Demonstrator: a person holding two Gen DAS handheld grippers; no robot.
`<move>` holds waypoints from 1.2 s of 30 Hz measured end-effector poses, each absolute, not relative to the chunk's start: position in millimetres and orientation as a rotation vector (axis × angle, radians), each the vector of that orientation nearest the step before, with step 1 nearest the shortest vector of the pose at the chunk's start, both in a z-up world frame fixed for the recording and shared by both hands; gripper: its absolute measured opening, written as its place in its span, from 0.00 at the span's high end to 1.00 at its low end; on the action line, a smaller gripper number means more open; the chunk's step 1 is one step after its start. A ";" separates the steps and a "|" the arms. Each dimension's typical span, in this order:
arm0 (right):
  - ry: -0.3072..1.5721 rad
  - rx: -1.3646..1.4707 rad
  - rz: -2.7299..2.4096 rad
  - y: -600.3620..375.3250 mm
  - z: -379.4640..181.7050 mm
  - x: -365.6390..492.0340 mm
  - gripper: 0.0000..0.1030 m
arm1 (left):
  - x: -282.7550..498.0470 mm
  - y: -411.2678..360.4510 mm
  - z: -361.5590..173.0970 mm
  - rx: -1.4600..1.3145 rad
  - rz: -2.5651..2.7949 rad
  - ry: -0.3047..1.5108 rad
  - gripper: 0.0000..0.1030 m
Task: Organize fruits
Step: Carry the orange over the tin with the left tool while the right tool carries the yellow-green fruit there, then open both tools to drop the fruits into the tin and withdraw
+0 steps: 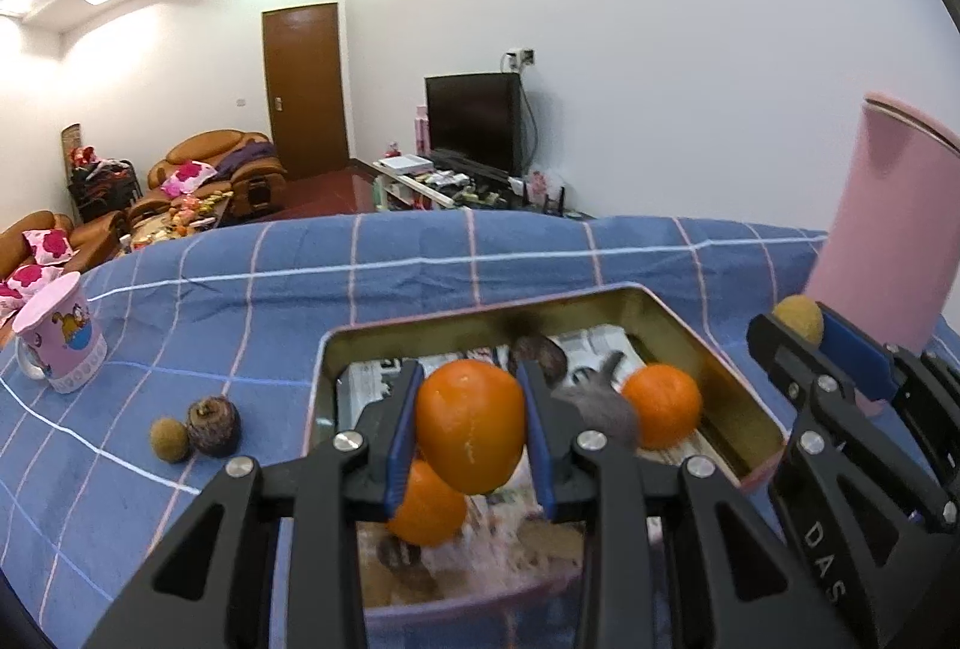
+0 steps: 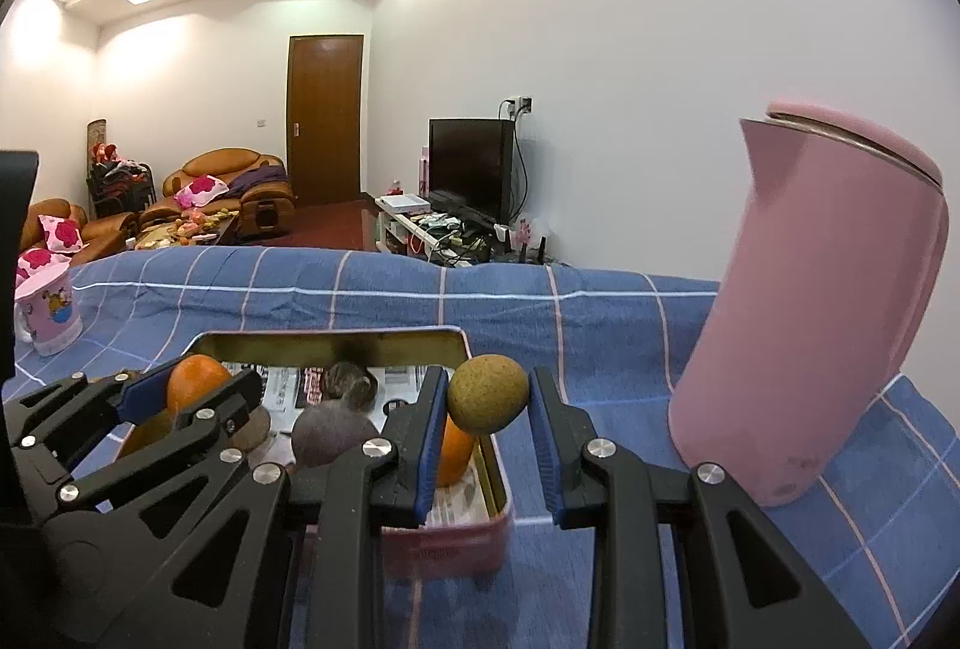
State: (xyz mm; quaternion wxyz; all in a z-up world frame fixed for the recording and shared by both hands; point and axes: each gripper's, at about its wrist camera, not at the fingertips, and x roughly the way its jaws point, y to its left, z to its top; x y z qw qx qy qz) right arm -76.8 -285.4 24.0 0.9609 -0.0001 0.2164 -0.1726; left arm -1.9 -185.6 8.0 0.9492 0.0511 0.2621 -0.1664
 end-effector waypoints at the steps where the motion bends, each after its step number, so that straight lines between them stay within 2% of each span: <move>1: 0.439 -0.001 -0.345 -285.4 23.9 -72.7 0.71 | 1.1 -185.1 8.1 0.103 -0.335 0.533 0.67; 24: 0.544 0.121 -0.156 -302.1 12.3 -12.1 0.70 | 51.7 -184.1 -6.2 0.058 -0.303 0.673 0.66; 26: 0.534 0.139 -0.154 -303.4 12.3 -15.2 0.58 | 51.1 -183.9 -5.8 0.053 -0.297 0.670 0.66; 28: 0.526 0.153 -0.164 -307.0 12.6 -16.0 0.51 | 50.6 -183.6 -5.7 0.050 -0.295 0.668 0.66; 31: 0.511 0.183 -0.153 -310.4 13.4 -20.9 0.50 | 46.7 -181.8 -3.4 0.051 -0.270 0.642 0.53; 33: 0.498 0.199 -0.179 -313.4 14.8 -25.7 0.49 | 41.2 -179.2 -0.9 0.054 -0.242 0.612 0.35; 34: 0.491 0.201 -0.201 -314.4 16.5 -28.7 0.46 | 39.2 -177.6 0.5 0.053 -0.232 0.596 0.31; 35: 0.481 0.202 -0.223 -316.2 18.7 -31.5 0.38 | 35.4 -176.3 2.3 0.054 -0.219 0.573 0.21; 36: 0.457 0.208 -0.259 -318.9 22.0 -37.4 0.31 | 34.0 -175.1 4.4 0.056 -0.217 0.556 0.05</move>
